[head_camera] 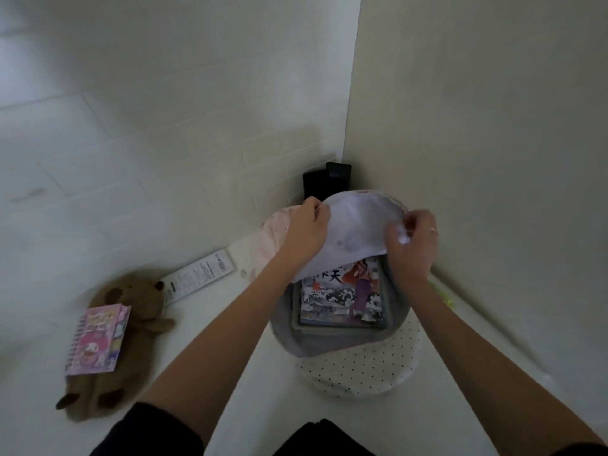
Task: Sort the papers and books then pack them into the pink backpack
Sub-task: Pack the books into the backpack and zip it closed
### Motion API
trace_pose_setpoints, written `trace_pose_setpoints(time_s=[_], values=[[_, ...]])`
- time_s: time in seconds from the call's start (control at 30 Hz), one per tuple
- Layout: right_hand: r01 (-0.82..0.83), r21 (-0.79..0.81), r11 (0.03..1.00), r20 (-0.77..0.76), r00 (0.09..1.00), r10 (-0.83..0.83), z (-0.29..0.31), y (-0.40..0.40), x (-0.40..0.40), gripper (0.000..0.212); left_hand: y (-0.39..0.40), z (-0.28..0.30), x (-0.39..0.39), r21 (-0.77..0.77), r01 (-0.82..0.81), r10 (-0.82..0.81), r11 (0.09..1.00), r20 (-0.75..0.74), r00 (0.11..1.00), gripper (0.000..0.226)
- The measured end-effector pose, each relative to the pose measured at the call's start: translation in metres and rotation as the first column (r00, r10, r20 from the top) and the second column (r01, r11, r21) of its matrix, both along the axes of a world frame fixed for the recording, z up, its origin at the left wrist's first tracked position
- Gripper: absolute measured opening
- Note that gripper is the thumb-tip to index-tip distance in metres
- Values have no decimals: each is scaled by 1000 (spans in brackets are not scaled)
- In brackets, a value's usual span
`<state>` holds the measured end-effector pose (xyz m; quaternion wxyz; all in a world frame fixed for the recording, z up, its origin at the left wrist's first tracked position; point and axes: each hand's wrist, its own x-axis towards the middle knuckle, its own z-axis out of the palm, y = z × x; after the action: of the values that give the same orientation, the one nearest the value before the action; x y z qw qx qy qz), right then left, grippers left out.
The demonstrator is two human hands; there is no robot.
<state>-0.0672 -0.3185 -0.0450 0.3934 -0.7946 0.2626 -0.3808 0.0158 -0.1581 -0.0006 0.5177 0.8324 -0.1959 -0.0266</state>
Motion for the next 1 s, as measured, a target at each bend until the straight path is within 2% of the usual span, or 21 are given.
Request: trace_pose_setpoints(time_s=[0.07,0.1,0.13,0.2,0.23,0.3,0.37,0.43,0.47,0.53,0.6,0.67,0.73,0.77,0.83,0.9,1.0], values=[[-149,-313,938,-88,988,127,5,9,7,37,1,-9,-2,46,-21,20,999,14,1000,17],[-279,-432,858,-205,956,208,6,13,12,43,2,-14,-3,95,-23,19,995,40,999,8],[-434,-496,753,-372,889,267,5,17,18,45,4,-21,-3,178,-37,21,983,91,996,14],[-675,-470,569,-709,672,211,-10,22,23,47,12,-38,-4,444,-64,-22,893,186,982,42],[-722,-433,540,-804,580,131,-24,23,23,49,19,-46,-5,562,-66,-74,825,223,972,50],[-712,-394,581,-875,484,0,-49,23,16,53,36,-62,-11,724,20,-256,690,218,942,55],[-668,-390,634,-886,459,-61,-67,26,10,55,54,-82,-19,837,141,-408,529,105,907,58],[-659,-325,678,-910,413,-36,-76,29,12,55,70,-99,-28,883,244,-412,402,-64,909,65],[-658,-269,703,-925,380,1,-79,30,13,56,76,-106,-32,880,286,-376,378,-137,917,68],[-662,-211,719,-940,339,37,-84,31,16,58,88,-114,-38,856,332,-319,396,-210,924,67],[-672,-230,704,-942,335,12,-86,31,16,59,98,-117,-41,816,368,-295,446,-254,921,62],[-650,-305,696,-904,428,3,-83,37,18,57,105,-113,-40,742,404,-293,535,-286,912,58],[-602,-392,695,-807,588,54,-78,54,23,53,109,-105,-33,565,392,-253,726,-311,916,46],[-625,-414,662,-782,617,94,-76,67,28,51,110,-99,-29,446,347,-205,825,-337,919,37],[-745,-394,539,-801,565,197,-76,99,36,53,118,-87,-20,291,212,-97,933,-364,926,25],[-803,-345,486,-773,537,338,-76,137,41,52,136,-78,-12,239,86,-2,967,-329,944,21],[-789,-329,519,-662,584,470,-66,193,46,56,187,-75,0,286,-174,237,942,-200,951,19]])
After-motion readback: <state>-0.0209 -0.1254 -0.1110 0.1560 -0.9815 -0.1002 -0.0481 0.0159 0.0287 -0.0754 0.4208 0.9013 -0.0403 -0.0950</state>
